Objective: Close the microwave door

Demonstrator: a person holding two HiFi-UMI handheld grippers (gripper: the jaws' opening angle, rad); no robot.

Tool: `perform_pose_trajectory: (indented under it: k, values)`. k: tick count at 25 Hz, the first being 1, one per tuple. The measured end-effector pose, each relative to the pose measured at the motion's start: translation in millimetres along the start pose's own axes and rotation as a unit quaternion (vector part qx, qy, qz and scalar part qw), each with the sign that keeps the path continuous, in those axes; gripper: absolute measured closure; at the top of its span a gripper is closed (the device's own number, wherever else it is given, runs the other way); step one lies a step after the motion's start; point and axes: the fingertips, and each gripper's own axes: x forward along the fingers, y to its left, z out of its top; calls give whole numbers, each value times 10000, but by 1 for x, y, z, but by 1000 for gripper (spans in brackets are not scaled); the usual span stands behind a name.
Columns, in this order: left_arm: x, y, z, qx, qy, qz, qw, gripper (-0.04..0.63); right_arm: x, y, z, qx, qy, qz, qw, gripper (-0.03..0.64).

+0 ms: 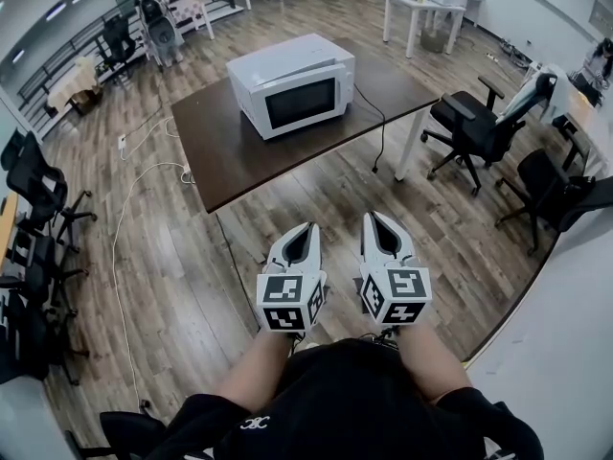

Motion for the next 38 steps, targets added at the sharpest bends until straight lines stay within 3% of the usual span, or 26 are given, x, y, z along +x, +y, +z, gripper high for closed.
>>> perform_pose_trajectory:
  k: [24, 38]
  values:
    - [6, 48, -4, 19, 53, -246, 9997, 586, 32, 23, -13, -65, 56, -308, 9995, 607]
    - [104, 81, 13, 96, 107, 19, 9999, 586, 136, -27, 2, 191, -104, -139, 9997, 607]
